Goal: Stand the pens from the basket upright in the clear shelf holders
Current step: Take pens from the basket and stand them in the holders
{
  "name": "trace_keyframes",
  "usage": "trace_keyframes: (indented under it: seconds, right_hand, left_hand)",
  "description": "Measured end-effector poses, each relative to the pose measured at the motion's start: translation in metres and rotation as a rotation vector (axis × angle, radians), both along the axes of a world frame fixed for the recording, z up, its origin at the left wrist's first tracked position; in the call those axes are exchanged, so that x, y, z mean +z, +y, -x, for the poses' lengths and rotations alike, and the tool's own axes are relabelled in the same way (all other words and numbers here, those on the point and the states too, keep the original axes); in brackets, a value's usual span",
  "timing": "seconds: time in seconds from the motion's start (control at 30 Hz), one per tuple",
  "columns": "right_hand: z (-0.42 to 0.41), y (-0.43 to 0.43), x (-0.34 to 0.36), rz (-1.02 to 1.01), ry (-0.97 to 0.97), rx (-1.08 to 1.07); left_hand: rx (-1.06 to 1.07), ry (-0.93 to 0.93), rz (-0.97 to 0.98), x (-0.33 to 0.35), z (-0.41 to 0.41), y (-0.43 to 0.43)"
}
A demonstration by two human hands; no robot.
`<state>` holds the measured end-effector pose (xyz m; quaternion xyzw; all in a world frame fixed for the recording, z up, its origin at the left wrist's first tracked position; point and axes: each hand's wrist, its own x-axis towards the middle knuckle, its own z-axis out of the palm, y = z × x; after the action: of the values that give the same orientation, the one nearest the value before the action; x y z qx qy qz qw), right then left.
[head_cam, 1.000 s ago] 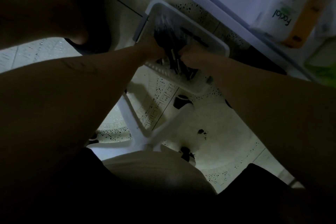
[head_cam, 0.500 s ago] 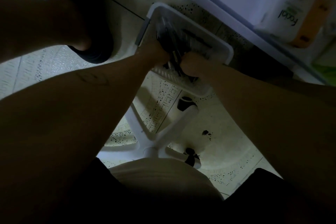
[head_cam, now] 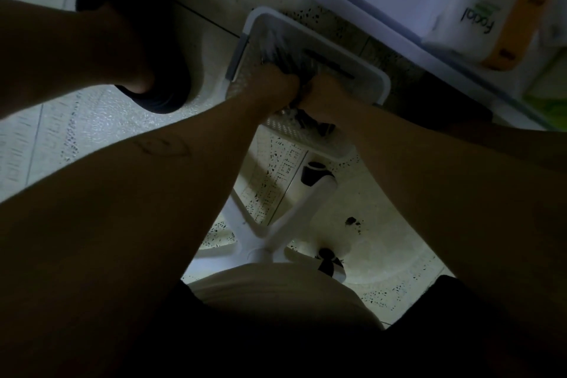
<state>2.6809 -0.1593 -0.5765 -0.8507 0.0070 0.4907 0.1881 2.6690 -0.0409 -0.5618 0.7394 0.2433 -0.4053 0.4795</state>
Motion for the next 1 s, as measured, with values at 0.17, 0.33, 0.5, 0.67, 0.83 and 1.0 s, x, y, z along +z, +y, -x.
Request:
trace_keyframes:
  seconds: [0.17, 0.33, 0.5, 0.67, 0.83, 1.0]
  right_hand:
    - [-0.001, -0.002, 0.023, -0.039, -0.024, -0.077]
    - [0.008, -0.006, 0.042, -0.034, -0.003, -0.213]
    - [0.024, -0.004, 0.065, -0.039, -0.032, -0.285]
    - [0.031, -0.002, 0.087, -0.070, -0.049, -0.372]
    - [0.032, -0.002, 0.116, -0.063, -0.115, -0.391]
    - [0.032, -0.016, 0.144, -0.138, -0.189, -0.404]
  left_hand:
    - [0.137, 0.061, 0.065, 0.013, -0.004, 0.002]
    - [0.140, 0.035, 0.091, 0.029, 0.009, 0.013]
    - [0.157, -0.033, 0.066, 0.053, 0.017, 0.014]
    - [0.121, -0.095, 0.045, 0.077, 0.016, 0.009]
    - [0.053, -0.113, -0.017, 0.094, 0.016, 0.008]
    - [0.043, -0.272, -0.037, 0.118, 0.016, 0.003]
